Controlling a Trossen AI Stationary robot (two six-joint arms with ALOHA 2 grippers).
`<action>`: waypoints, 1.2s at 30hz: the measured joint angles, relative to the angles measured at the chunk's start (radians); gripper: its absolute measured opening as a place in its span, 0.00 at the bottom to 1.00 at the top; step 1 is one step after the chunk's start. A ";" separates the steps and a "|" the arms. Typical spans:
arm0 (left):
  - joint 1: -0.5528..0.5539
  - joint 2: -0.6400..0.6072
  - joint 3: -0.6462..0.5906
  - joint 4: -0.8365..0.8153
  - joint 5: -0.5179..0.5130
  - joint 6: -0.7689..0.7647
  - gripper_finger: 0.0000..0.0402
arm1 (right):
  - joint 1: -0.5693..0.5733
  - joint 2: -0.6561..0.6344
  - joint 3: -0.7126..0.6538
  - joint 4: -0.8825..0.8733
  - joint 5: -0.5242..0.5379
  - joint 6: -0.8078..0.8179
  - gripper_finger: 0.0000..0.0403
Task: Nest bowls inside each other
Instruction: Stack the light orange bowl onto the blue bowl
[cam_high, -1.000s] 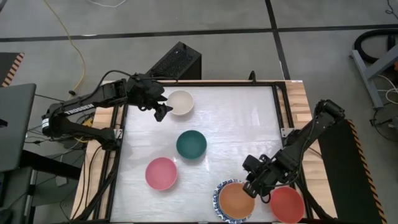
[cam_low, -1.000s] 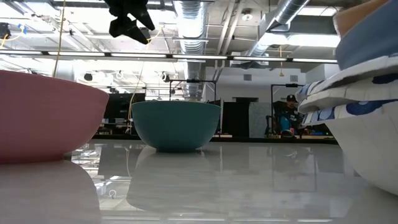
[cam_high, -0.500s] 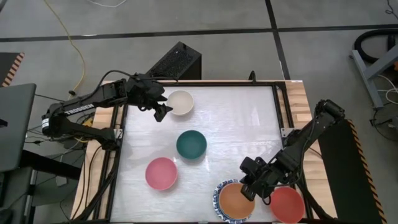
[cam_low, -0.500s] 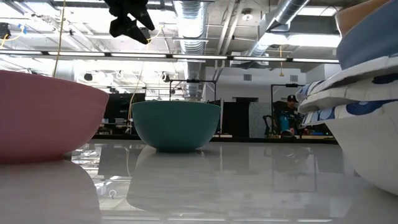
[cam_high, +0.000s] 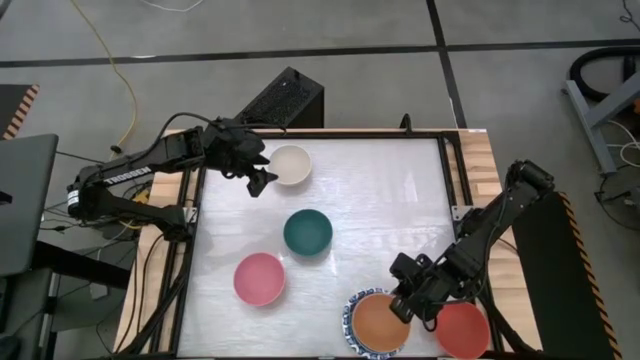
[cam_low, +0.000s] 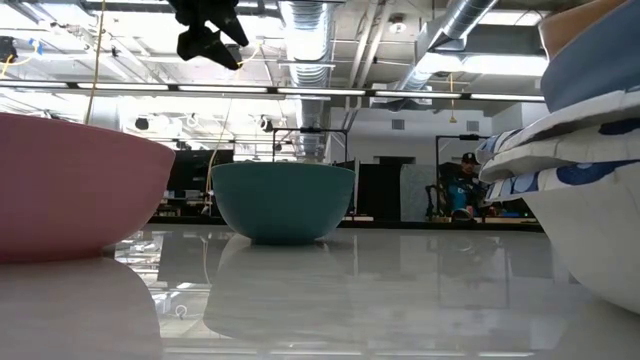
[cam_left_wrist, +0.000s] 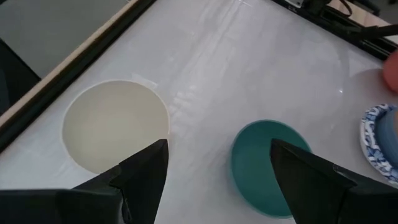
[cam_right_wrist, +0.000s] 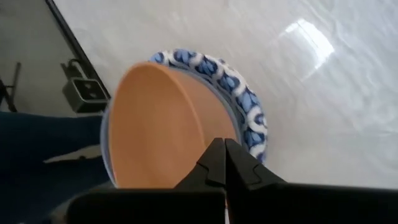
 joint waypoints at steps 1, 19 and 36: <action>0.000 0.000 0.000 0.000 0.011 -0.003 0.67 | 0.001 0.000 0.000 -0.012 -0.005 -0.001 0.02; 0.000 0.000 0.000 -0.001 0.030 -0.013 0.67 | 0.002 -0.023 0.001 0.019 0.045 -0.073 0.02; 0.000 0.000 0.000 0.000 0.028 -0.012 0.67 | 0.011 -0.004 -0.048 0.026 -0.010 -0.011 0.02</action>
